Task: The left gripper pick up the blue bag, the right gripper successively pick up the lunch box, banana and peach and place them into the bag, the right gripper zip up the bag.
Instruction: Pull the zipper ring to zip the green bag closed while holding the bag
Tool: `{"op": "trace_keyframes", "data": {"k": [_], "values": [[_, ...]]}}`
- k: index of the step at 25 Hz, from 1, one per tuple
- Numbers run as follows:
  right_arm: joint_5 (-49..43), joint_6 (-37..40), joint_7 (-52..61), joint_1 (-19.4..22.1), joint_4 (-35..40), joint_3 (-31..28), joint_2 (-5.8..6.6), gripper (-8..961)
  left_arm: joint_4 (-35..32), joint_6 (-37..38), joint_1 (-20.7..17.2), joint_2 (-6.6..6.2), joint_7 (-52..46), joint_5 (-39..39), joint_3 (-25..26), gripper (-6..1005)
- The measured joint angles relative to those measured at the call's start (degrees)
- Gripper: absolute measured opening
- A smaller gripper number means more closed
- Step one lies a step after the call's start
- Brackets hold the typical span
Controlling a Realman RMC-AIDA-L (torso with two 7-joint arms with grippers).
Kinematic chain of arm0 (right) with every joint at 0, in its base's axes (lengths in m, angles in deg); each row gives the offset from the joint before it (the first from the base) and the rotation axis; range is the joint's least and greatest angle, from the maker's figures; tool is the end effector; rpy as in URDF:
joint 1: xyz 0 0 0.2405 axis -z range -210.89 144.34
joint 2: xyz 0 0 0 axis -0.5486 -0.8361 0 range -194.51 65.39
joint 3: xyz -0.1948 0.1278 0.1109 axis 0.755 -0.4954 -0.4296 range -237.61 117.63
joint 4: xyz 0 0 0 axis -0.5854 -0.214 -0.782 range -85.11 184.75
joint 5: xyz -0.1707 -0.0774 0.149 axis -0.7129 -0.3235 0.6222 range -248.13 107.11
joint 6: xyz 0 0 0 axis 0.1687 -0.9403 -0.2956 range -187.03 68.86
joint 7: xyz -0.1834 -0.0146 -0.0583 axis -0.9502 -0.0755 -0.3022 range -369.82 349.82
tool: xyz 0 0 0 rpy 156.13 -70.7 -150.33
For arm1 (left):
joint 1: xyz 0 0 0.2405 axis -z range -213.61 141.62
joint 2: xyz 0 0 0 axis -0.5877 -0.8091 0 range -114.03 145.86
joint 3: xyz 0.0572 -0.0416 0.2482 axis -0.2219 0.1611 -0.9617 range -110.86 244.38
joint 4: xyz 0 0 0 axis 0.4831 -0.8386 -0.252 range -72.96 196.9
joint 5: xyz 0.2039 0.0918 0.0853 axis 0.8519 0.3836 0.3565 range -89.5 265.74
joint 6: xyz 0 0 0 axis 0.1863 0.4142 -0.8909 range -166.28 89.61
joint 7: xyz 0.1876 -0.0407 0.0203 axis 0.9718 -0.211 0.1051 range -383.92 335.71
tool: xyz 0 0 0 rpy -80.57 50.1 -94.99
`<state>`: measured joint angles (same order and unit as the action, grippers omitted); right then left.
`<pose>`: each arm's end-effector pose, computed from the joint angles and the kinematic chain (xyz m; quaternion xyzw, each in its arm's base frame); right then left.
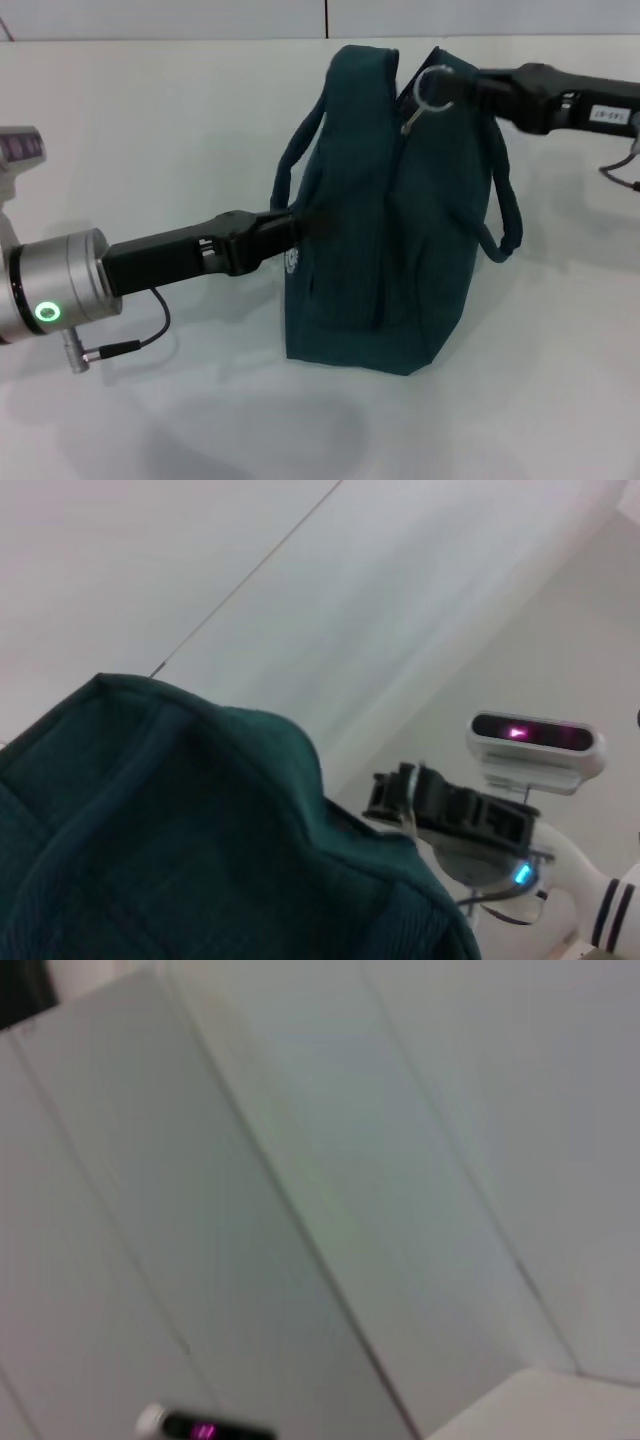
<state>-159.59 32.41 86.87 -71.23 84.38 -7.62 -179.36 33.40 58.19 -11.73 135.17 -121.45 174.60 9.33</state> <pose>0.1599 0.4103 -0.0116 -0.8873 0.2570 0.3814 0.0353 -0.2263 0.3207 -0.0633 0.8240 0.3929 0.4073 0.0292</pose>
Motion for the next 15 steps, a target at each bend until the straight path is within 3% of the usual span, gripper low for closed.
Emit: {"op": "trace_keyframes", "data": {"k": [15], "values": [[0.17, -2.14, 0.16, 0.0, -1.34, -2.55, 0.05, 10, 0.01, 2.65, -1.44, -0.15, 0.85, 0.22, -0.14, 51]]}}
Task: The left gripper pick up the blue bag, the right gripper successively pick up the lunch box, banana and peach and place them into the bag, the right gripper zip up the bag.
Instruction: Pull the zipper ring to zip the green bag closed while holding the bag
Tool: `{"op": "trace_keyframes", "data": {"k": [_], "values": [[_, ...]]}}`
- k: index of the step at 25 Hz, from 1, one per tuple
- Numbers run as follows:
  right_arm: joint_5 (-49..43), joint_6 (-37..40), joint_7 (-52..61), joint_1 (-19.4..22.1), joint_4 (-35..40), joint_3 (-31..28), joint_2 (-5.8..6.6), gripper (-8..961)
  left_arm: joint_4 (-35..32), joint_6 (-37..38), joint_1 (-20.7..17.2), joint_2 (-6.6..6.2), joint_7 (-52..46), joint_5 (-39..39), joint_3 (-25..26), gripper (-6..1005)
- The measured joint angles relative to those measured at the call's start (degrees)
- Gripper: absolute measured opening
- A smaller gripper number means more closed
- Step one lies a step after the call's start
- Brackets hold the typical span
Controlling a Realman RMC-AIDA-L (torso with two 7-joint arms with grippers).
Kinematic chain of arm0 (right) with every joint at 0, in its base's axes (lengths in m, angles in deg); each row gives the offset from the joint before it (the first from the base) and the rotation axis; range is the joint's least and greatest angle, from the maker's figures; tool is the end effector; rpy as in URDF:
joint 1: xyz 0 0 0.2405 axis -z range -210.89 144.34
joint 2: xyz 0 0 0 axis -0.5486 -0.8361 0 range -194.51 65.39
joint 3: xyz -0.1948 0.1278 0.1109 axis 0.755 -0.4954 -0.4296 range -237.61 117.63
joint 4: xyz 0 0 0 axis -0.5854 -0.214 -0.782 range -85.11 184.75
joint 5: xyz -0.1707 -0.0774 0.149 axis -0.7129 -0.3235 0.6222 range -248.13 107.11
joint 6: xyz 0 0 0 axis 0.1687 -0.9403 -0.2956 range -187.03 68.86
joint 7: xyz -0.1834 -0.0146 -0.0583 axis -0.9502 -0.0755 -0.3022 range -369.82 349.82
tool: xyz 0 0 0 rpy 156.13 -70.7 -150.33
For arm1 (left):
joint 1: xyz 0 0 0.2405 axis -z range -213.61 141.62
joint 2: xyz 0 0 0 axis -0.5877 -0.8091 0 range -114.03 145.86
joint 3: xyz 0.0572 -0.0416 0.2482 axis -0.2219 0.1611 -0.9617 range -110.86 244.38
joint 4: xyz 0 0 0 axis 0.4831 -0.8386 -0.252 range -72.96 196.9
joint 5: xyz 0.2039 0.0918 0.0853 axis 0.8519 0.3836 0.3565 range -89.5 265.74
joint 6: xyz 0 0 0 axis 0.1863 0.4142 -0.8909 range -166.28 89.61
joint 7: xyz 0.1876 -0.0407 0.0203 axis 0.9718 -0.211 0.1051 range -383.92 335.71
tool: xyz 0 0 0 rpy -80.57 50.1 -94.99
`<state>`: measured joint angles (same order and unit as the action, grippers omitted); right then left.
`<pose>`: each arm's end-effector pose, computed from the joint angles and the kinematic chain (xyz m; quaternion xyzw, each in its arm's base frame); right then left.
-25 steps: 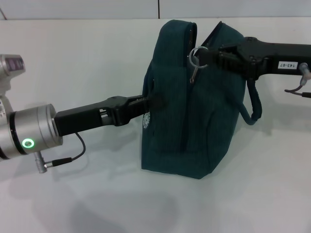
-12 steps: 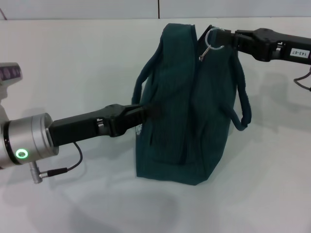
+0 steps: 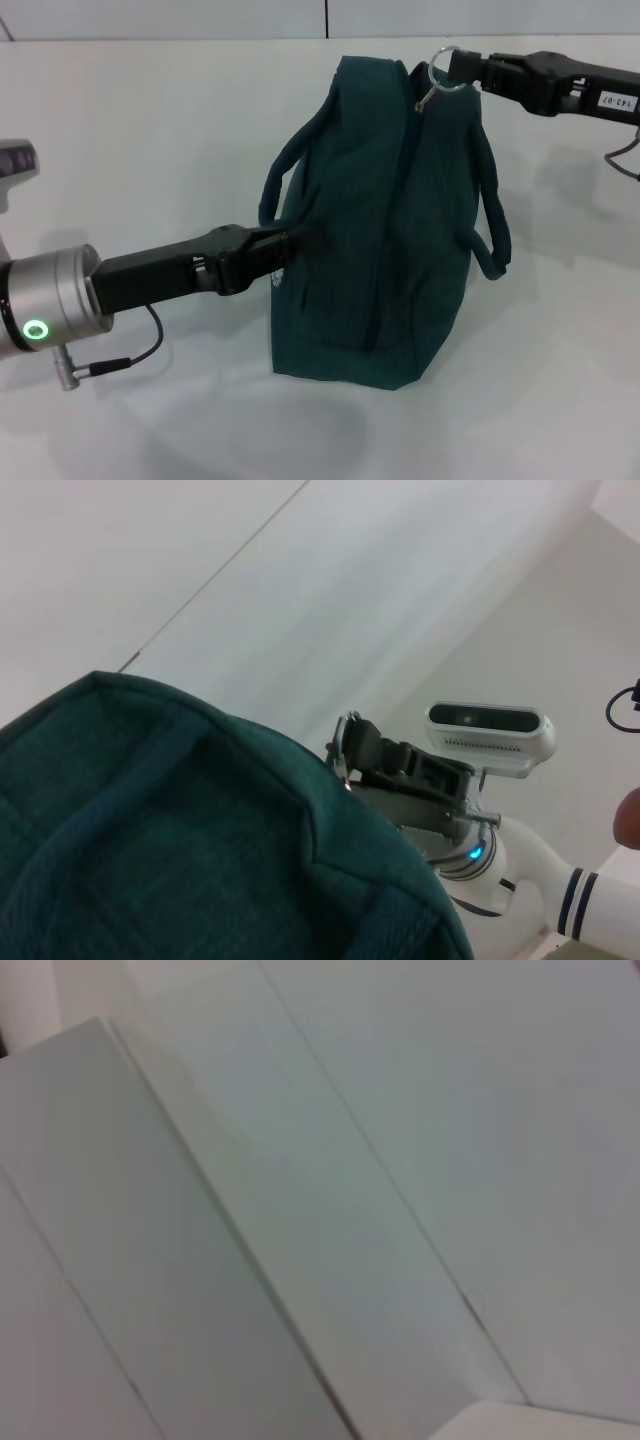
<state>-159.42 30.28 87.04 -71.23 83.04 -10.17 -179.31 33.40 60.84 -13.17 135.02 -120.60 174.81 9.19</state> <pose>0.1679 0.4202 -0.0059 -0.8734 0.2781 0.3949 0.0621 -0.2301 0.3076 -0.0607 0.8238 0.3876 0.4116 0.0416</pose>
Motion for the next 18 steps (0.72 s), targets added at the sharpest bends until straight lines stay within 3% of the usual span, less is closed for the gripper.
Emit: {"op": "trace_keyframes", "data": {"k": [11, 18], "values": [[0.76, -5.91, -0.24, 0.76, 0.32, -0.08, 0.03, 11, 0.32, 0.67, -3.28, -0.78, -0.48, -0.77, 1.76, 52], [1.73, -5.23, -0.69, 1.9, 1.57, -0.14, -0.35, 11, 2.22, 0.5, -2.87, -1.33, -0.56, 0.0, 4.67, 51]]}}
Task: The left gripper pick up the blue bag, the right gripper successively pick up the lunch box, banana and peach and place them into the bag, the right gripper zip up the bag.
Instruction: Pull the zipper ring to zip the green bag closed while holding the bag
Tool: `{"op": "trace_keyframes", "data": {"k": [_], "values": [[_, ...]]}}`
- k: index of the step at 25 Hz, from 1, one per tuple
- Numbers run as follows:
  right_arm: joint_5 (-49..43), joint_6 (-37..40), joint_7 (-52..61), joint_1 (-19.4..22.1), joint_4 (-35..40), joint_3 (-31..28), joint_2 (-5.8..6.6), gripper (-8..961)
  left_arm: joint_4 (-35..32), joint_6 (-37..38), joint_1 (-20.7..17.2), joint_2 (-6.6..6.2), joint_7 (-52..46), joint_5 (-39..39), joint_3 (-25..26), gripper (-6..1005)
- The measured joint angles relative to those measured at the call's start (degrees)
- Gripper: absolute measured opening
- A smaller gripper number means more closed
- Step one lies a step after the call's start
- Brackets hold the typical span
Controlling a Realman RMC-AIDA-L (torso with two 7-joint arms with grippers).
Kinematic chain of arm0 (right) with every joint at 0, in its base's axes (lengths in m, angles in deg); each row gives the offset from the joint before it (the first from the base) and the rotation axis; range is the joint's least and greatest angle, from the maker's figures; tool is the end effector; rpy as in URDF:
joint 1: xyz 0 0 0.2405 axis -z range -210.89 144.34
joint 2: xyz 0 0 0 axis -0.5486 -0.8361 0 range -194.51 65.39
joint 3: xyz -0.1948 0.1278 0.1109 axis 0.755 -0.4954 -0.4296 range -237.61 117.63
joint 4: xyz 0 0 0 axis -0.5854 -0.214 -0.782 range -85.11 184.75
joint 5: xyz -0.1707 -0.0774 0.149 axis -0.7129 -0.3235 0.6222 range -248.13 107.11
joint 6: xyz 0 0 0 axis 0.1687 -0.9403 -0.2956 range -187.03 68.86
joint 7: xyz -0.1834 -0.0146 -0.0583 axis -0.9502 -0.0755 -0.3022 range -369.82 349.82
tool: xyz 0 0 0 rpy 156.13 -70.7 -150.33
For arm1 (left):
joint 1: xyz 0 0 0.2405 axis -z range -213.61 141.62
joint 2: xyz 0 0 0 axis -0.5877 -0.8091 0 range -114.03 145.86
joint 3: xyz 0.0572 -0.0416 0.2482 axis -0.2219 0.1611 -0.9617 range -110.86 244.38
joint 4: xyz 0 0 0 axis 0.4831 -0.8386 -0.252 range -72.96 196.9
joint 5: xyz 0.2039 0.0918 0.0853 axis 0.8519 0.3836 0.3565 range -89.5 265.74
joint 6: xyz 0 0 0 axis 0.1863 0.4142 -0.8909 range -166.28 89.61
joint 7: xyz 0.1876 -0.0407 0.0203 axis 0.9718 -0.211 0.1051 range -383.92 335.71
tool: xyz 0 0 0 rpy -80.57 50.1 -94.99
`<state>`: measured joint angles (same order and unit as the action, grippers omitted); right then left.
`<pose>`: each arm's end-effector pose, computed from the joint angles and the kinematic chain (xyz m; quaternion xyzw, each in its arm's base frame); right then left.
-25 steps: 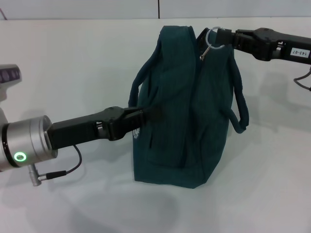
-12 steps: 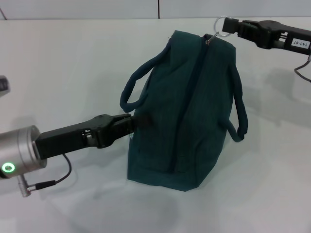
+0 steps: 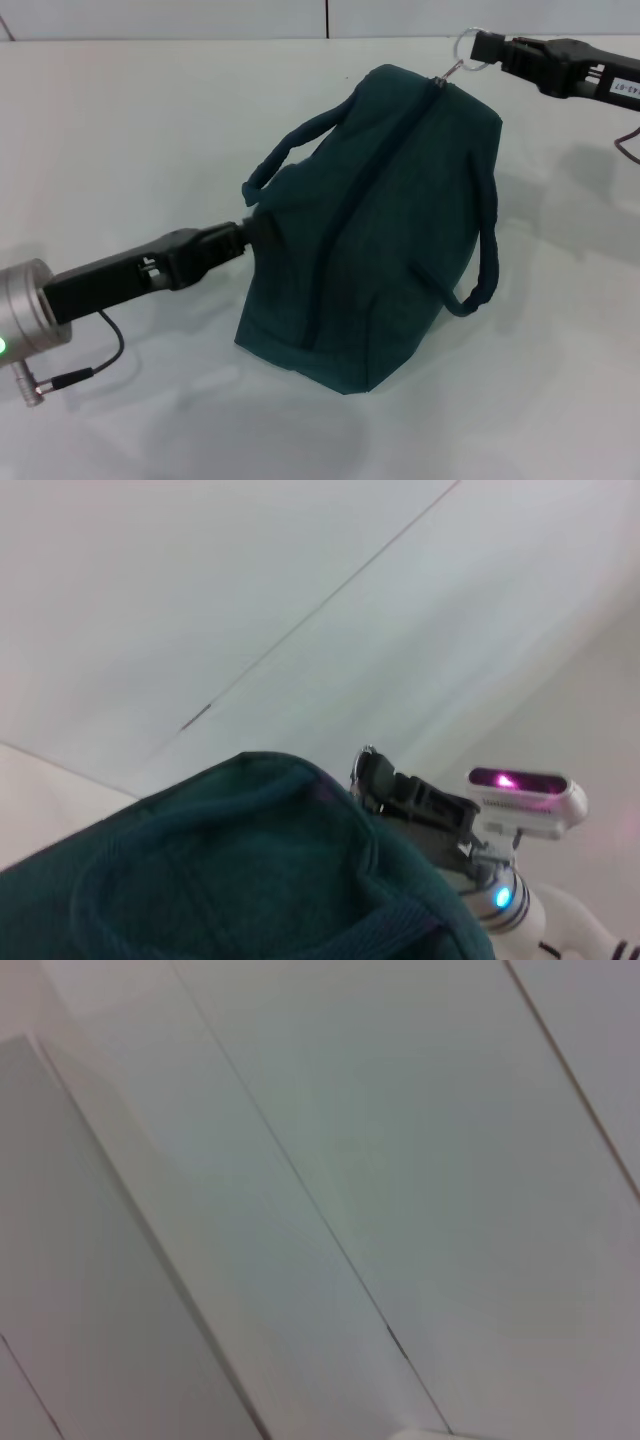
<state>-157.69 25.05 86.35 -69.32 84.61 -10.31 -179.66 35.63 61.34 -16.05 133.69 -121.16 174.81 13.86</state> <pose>0.1823 0.4330 0.0018 -0.8605 0.2926 0.4001 0.1180 -0.2586 0.3019 -0.0438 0.7946 0.4257 0.4329 0.0052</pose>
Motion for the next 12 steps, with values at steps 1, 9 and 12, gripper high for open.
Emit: {"op": "trace_keyframes", "data": {"k": [1, 9, 12], "values": [[0.43, 0.16, 0.0, 0.23, 0.02, -0.01, 0.01, 11, 0.0, 0.01, 0.29, -0.01, -0.03, 0.3, -0.28, 51], [1.76, 1.98, -0.03, 1.16, 0.8, -0.03, 0.35, 12, -0.15, 0.12, 2.51, -1.45, -1.8, 3.35, 1.73, 131], [1.96, 2.45, -0.03, 1.94, 1.87, -0.02, 0.41, 12, -0.66, 0.12, 2.51, -1.76, -3.54, 3.15, 6.23, 161]]}}
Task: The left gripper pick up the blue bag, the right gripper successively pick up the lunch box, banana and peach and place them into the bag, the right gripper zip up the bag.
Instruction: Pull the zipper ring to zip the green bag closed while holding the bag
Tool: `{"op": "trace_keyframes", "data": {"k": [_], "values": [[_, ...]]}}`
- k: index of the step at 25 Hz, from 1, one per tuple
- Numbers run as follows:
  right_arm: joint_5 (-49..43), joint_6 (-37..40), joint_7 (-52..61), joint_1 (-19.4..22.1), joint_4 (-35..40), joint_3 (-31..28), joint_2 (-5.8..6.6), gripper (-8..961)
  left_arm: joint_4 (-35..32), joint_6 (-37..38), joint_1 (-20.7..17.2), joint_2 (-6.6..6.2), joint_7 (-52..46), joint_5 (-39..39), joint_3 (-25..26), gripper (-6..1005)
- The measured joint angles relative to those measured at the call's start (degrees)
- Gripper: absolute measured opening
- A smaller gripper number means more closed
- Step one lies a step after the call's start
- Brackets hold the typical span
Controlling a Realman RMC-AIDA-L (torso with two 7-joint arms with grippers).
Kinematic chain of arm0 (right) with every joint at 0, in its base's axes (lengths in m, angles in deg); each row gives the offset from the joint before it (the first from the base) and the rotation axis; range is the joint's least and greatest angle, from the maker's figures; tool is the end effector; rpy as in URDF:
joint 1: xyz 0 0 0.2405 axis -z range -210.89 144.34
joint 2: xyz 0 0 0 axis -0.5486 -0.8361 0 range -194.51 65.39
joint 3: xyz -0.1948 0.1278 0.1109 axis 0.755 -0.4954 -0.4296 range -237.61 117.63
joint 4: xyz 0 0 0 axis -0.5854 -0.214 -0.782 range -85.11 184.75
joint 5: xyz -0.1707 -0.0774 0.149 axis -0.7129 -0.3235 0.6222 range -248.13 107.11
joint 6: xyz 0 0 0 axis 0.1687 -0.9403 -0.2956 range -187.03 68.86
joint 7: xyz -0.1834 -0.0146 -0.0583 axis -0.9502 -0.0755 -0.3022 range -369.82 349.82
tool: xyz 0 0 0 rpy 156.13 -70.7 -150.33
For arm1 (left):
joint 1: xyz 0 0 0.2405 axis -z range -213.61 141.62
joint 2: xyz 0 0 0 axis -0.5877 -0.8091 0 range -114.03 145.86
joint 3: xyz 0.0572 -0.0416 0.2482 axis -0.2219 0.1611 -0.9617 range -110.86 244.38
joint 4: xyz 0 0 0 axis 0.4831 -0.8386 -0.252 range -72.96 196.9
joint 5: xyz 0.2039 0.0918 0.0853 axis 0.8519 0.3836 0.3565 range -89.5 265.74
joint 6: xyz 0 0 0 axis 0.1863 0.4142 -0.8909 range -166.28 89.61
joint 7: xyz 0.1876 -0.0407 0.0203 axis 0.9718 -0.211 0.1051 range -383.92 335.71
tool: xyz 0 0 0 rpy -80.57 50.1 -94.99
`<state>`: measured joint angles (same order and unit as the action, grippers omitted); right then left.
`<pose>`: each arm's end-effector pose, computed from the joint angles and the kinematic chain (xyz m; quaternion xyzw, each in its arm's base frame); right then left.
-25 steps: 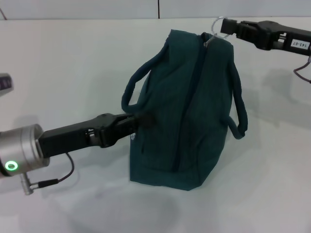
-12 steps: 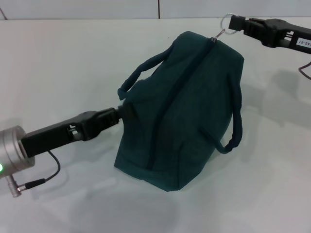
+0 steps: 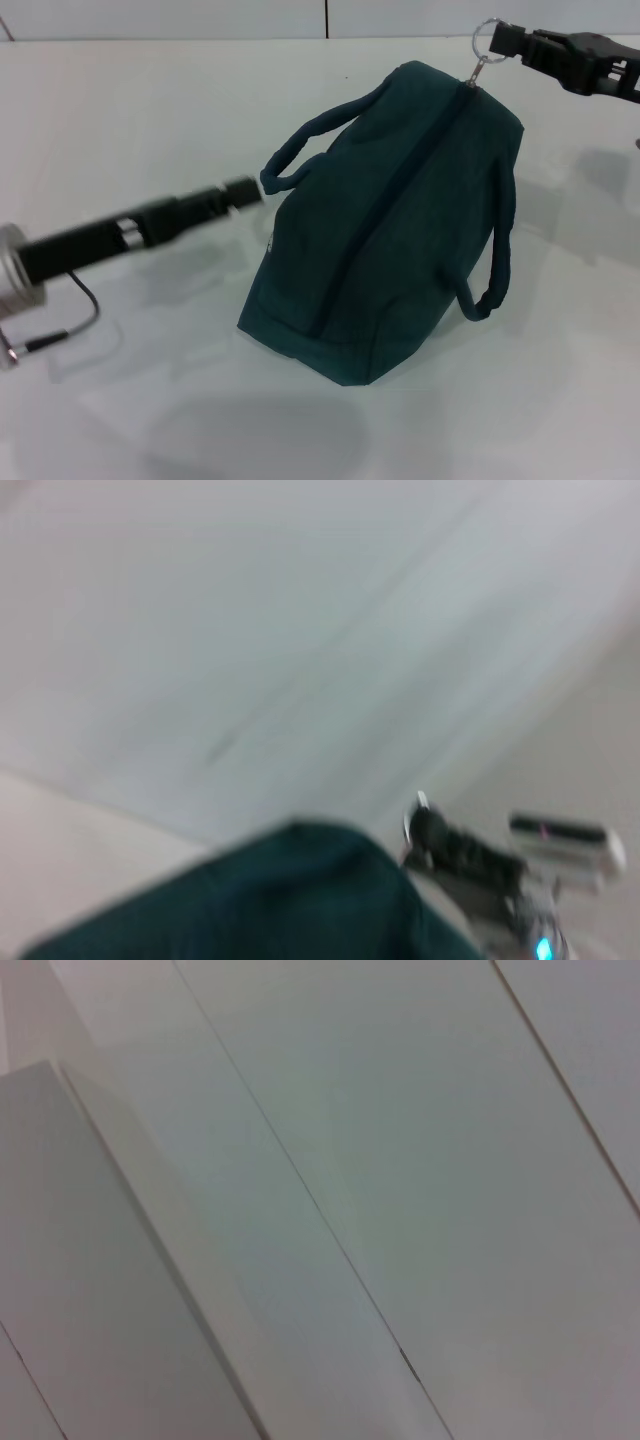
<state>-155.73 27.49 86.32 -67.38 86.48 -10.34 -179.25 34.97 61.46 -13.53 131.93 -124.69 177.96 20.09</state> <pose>0.1848 0.4252 0.0154 -0.8572 0.2812 0.4151 0.1176 -0.2610 0.3233 -0.0196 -0.7912 -0.4309 -0.4338 0.0124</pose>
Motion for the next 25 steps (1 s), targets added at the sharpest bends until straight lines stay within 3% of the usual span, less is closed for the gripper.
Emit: {"op": "trace_keyframes", "data": {"k": [5, 6, 9, 13, 19, 25], "values": [[0.04, 0.57, -0.11, 0.21, 0.34, 0.01, 0.0, 12, -0.07, -0.7, 2.61, -0.96, -2.89, 0.01, 5.38, 327], [0.05, 0.74, -0.17, 0.22, 0.34, 0.0, 0.0, 12, -0.07, -1.47, 4.7, -1.42, -4.52, 0.43, 5.52, 360], [0.06, 0.9, -0.64, 0.26, 0.34, 0.0, -0.07, 12, -0.07, -3.31, 8.78, -1.92, -7.43, 2.53, 5.24, 597], [0.07, 0.99, -1.41, 0.27, 0.33, 0.0, -0.31, 12, -0.07, -6.92, 16.16, -1.95, -12.24, 9.87, 5.24, 822], [0.29, 1.05, -2.03, 0.31, -0.15, 0.0, -0.44, 12, -0.11, -8.55, 21.3, -0.64, -14.41, 14.39, 5.28, 887], [0.98, 1.51, -2.42, 1.13, -0.27, 0.0, -0.52, 13, -0.16, -9.88, 23.38, 0.56, -15.09, 15.28, 5.33, 842]]}}
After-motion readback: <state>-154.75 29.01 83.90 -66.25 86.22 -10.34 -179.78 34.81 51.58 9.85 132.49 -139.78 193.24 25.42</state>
